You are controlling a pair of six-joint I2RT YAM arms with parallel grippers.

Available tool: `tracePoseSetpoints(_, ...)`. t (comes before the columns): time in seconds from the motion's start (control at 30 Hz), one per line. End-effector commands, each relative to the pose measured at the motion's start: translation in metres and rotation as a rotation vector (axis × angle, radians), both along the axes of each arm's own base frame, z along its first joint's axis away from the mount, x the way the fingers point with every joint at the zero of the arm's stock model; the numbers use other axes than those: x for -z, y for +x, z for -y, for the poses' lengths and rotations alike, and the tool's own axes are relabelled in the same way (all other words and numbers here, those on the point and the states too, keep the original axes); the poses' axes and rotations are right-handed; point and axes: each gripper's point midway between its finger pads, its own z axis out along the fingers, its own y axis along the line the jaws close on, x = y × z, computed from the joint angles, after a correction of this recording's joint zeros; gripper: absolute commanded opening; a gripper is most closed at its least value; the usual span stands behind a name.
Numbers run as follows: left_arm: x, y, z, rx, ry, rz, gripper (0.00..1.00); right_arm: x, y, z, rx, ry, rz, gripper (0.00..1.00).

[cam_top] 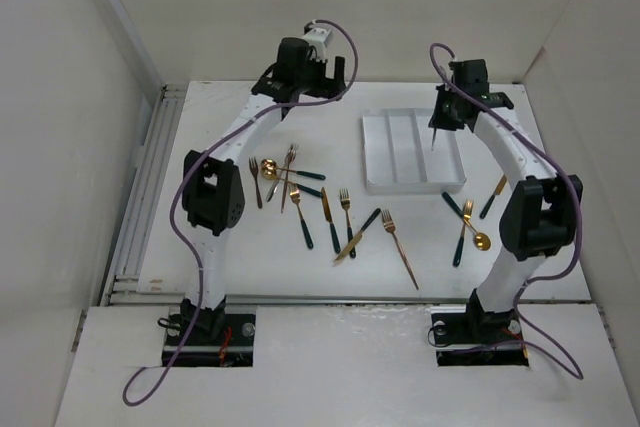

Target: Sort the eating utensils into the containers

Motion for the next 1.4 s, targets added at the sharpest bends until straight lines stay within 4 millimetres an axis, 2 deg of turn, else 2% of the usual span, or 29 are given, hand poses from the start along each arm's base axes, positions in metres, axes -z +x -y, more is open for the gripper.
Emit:
tracePoseSetpoints(0.0,-0.113,0.016,-0.103,-0.335,0.396,0.375,1.00,0.014,-0.004,0.033,-0.007,-0.143,-0.111,0.00)
tracePoseSetpoints(0.03,-0.114,0.017,-0.115,-0.395,0.421,0.371,1.00,0.020,-0.004,0.037,-0.006,-0.165,-0.133,0.00)
tracePoseSetpoints(0.07,-0.117,0.018,-0.131,-0.455,0.453,0.377,1.00,0.040,-0.007,0.041,-0.020,-0.201,-0.193,0.00)
tracePoseSetpoints(0.1,-0.119,0.014,-0.151,-0.554,0.494,0.368,1.00,0.045,-0.005,0.046,-0.017,-0.228,-0.209,0.00)
tracePoseSetpoints(0.17,-0.102,0.011,-0.164,-0.605,0.508,0.310,1.00,0.061,-0.006,0.055,-0.008,-0.281,-0.255,0.00)
tracePoseSetpoints(0.2,-0.104,0.007,-0.164,-0.621,0.469,0.290,1.00,0.074,-0.006,0.057,-0.013,-0.297,-0.285,0.00)
tracePoseSetpoints(0.3,-0.070,-0.004,-0.167,-0.489,0.432,0.166,1.00,0.085,-0.006,0.059,-0.010,-0.306,-0.304,0.00)
tracePoseSetpoints(0.33,-0.068,-0.009,-0.166,-0.416,0.395,0.145,0.98,0.085,-0.006,0.059,-0.010,-0.307,-0.304,0.05)
tracePoseSetpoints(0.37,-0.046,-0.017,-0.167,-0.374,0.403,0.093,0.95,0.087,-0.006,0.059,-0.010,-0.306,-0.302,0.07)
tracePoseSetpoints(0.4,-0.033,-0.026,-0.164,-0.321,0.422,0.054,0.89,0.089,-0.005,0.059,-0.010,-0.306,-0.299,0.09)
tracePoseSetpoints(0.43,-0.023,-0.032,-0.168,-0.293,0.437,0.026,0.88,0.082,0.002,0.058,-0.004,-0.303,-0.258,0.12)
tracePoseSetpoints(0.5,0.013,-0.054,-0.166,-0.190,0.492,-0.064,0.85,0.089,0.002,0.062,0.005,-0.301,-0.258,0.16)
tracePoseSetpoints(0.53,0.021,-0.064,-0.163,-0.144,0.493,-0.090,0.84,0.088,0.006,0.060,0.002,-0.293,-0.243,0.17)
tracePoseSetpoints(0.63,0.059,-0.092,-0.168,-0.086,0.540,-0.207,0.83,0.087,0.009,0.060,0.004,-0.291,-0.229,0.17)
tracePoseSetpoints(0.67,0.069,-0.098,-0.170,-0.079,0.551,-0.236,0.82,0.090,0.012,0.058,-0.001,-0.284,-0.227,0.20)
tracePoseSetpoints(0.73,0.089,-0.113,-0.174,-0.071,0.566,-0.301,0.81,0.096,0.011,0.057,-0.016,-0.283,-0.241,0.32)
tracePoseSetpoints(0.77,0.099,-0.120,-0.177,-0.087,0.567,-0.342,0.81,0.099,0.011,0.056,-0.023,-0.277,-0.250,0.47)
tracePoseSetpoints(0.8,0.096,-0.121,-0.177,-0.096,0.557,-0.337,0.81,0.099,0.011,0.056,-0.023,-0.276,-0.250,0.54)
tracePoseSetpoints(0.87,0.111,-0.130,-0.182,-0.104,0.575,-0.379,0.81,0.099,0.009,0.056,-0.024,-0.277,-0.259,0.58)
tracePoseSetpoints(0.93,0.123,-0.139,-0.187,-0.115,0.591,-0.414,0.78,0.080,0.013,0.055,-0.018,-0.274,-0.207,0.60)
tracePoseSetpoints(0.97,0.125,-0.139,-0.193,-0.131,0.602,-0.423,0.73,0.076,0.011,0.056,-0.016,-0.273,-0.200,0.60)
tracePoseSetpoints(1.03,0.130,-0.144,-0.200,-0.158,0.602,-0.455,0.72,0.049,0.011,0.055,-0.001,-0.262,-0.141,0.60)
tracePoseSetpoints(1.1,0.136,-0.153,-0.209,-0.171,0.606,-0.502,0.68,0.028,0.009,0.045,-0.007,-0.252,-0.094,0.60)
tracePoseSetpoints(1.13,0.137,-0.156,-0.210,-0.171,0.608,-0.506,0.68,0.006,0.007,0.045,0.011,-0.238,-0.046,0.60)
tracePoseSetpoints(1.17,0.137,-0.163,-0.215,-0.174,0.603,-0.524,0.68,-0.005,0.005,0.034,0.002,-0.225,-0.019,0.62)
tracePoseSetpoints(1.2,0.141,-0.167,-0.220,-0.179,0.607,-0.544,0.67,-0.006,-0.002,0.030,-0.007,-0.225,-0.019,0.62)
tracePoseSetpoints(1.23,0.139,-0.169,-0.219,-0.173,0.599,-0.543,0.67,-0.025,-0.006,0.025,0.005,-0.201,0.032,0.63)
tracePoseSetpoints(1.33,0.149,-0.183,-0.215,-0.137,0.586,-0.592,0.65,-0.034,-0.018,0.010,-0.008,-0.179,0.063,0.63)
tracePoseSetpoints(1.37,0.156,-0.188,-0.214,-0.125,0.584,-0.614,0.65,-0.045,-0.024,0.010,0.006,-0.161,0.087,0.63)
